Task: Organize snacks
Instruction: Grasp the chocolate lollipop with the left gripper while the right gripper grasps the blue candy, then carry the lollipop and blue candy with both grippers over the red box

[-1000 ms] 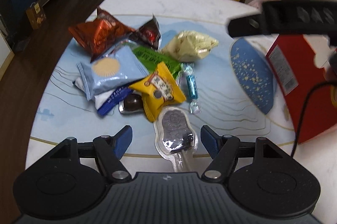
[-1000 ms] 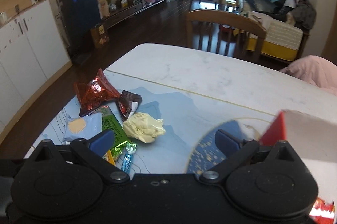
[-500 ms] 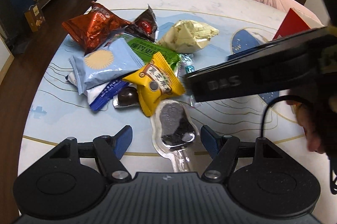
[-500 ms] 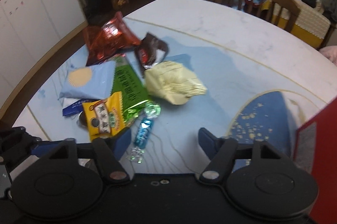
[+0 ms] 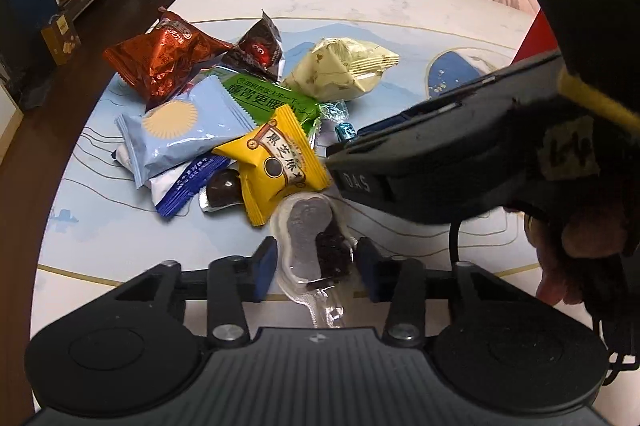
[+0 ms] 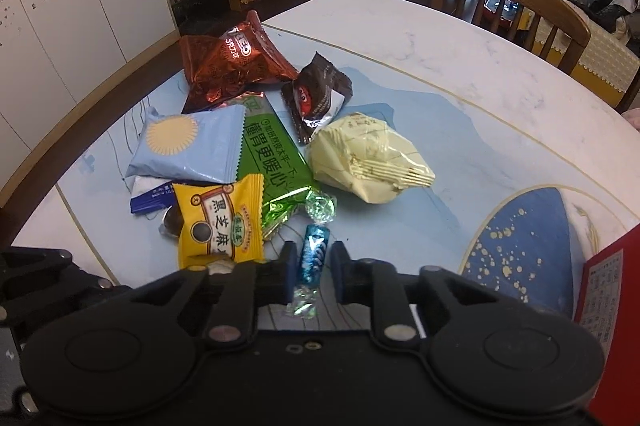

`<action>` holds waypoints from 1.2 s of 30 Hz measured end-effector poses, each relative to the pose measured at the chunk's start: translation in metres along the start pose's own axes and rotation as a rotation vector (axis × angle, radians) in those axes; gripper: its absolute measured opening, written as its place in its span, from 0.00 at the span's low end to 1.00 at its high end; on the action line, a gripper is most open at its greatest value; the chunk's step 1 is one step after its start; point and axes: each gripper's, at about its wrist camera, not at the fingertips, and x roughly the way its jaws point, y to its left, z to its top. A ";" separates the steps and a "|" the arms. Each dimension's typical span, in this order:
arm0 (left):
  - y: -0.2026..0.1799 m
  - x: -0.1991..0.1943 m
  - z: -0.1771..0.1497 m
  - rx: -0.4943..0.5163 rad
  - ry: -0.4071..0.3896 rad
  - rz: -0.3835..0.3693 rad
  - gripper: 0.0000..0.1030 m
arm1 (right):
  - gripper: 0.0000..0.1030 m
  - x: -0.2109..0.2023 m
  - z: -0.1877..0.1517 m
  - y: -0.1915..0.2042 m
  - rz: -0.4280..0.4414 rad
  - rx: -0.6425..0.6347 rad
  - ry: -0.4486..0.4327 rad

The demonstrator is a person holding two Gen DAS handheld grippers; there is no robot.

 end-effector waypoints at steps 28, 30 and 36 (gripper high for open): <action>-0.011 -0.058 0.001 0.006 -0.030 -0.058 0.38 | 0.11 -0.134 -0.058 -0.023 -0.058 0.196 -0.150; -0.016 -0.068 0.005 0.019 -0.049 -0.070 0.38 | 0.11 -0.146 -0.062 -0.025 -0.069 0.211 -0.170; -0.042 -0.093 0.018 0.070 -0.102 -0.109 0.38 | 0.11 -0.181 -0.075 -0.041 -0.111 0.261 -0.234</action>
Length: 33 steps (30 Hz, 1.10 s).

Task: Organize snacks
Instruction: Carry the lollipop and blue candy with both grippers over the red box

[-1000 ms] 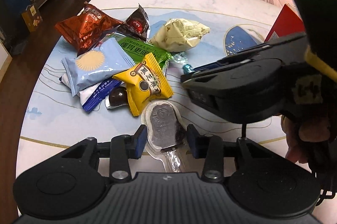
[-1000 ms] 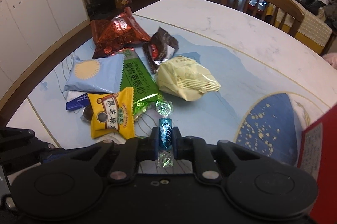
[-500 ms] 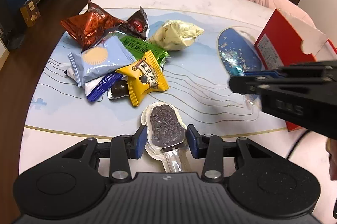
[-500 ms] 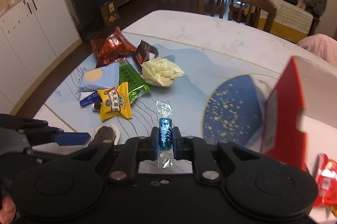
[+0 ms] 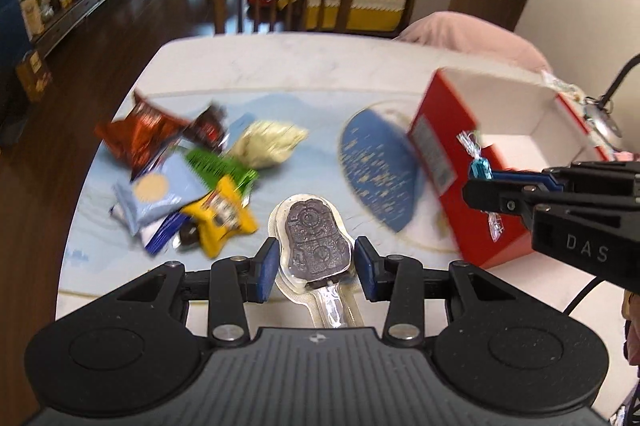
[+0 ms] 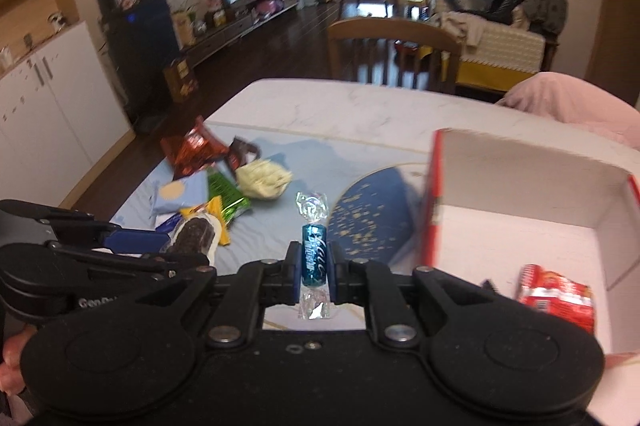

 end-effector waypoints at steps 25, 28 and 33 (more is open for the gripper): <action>-0.160 0.004 0.069 0.243 -0.102 -0.166 0.38 | 0.11 -0.058 -0.029 -0.149 -0.251 0.204 -0.072; -0.174 0.017 0.075 0.258 -0.089 -0.170 0.39 | 0.11 -0.054 -0.034 -0.167 -0.271 0.216 -0.054; -0.195 0.050 0.079 0.273 -0.027 -0.158 0.38 | 0.11 -0.036 -0.041 -0.184 -0.274 0.224 -0.001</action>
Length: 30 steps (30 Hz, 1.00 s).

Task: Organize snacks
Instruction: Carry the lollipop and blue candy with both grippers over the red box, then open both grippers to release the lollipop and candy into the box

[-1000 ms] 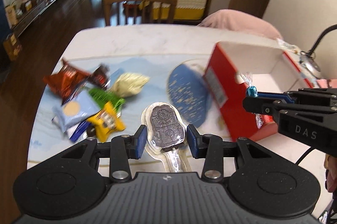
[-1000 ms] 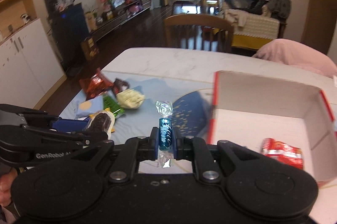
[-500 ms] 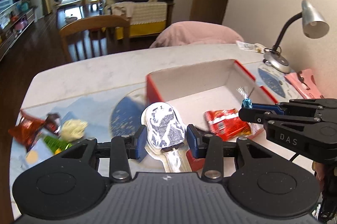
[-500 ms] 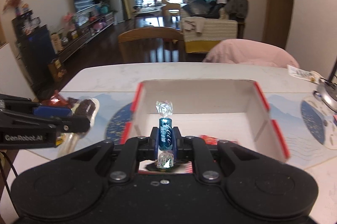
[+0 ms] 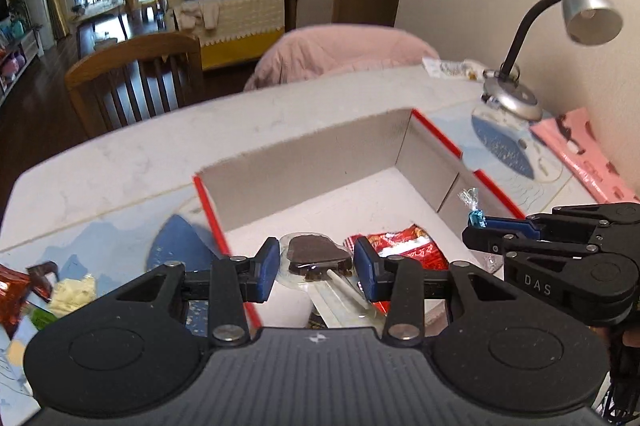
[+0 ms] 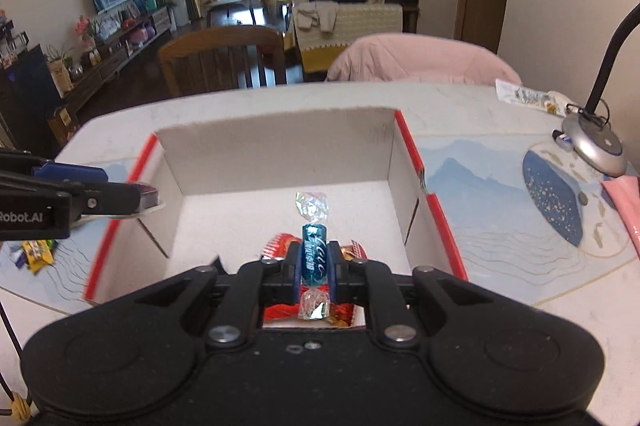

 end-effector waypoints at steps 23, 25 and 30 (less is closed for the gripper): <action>-0.017 0.087 -0.008 0.041 0.211 0.030 0.39 | 0.11 0.067 -0.002 -0.009 0.035 -0.038 0.198; -0.016 0.090 -0.011 0.048 0.227 0.032 0.39 | 0.11 0.067 -0.001 -0.010 0.033 -0.036 0.198; -0.019 0.089 -0.014 0.071 0.233 0.018 0.39 | 0.12 0.067 0.002 -0.013 0.035 -0.019 0.197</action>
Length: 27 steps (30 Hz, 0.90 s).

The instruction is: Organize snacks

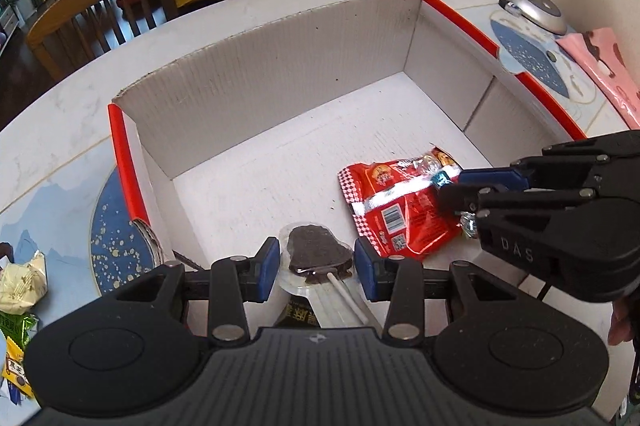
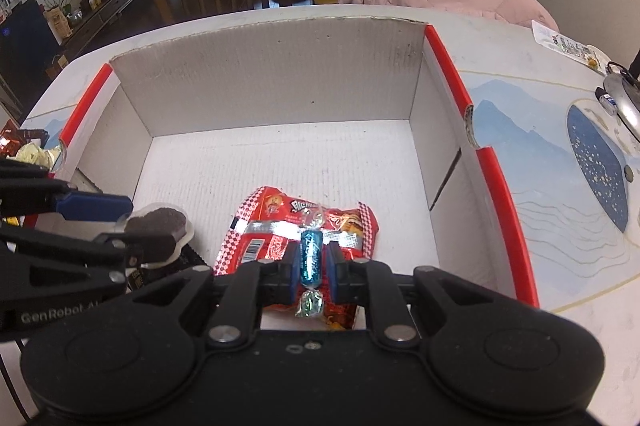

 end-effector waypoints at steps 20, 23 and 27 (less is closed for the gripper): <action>0.015 -0.070 -0.022 -0.020 -0.135 -0.087 0.45 | 0.17 -0.077 -0.005 0.021 0.084 0.014 -0.159; 0.018 -0.089 -0.028 -0.024 -0.176 -0.091 0.49 | 0.20 -0.093 -0.007 0.031 0.099 -0.001 -0.202; 0.026 -0.113 -0.038 -0.036 -0.222 -0.090 0.49 | 0.21 -0.110 -0.009 0.048 0.112 -0.022 -0.253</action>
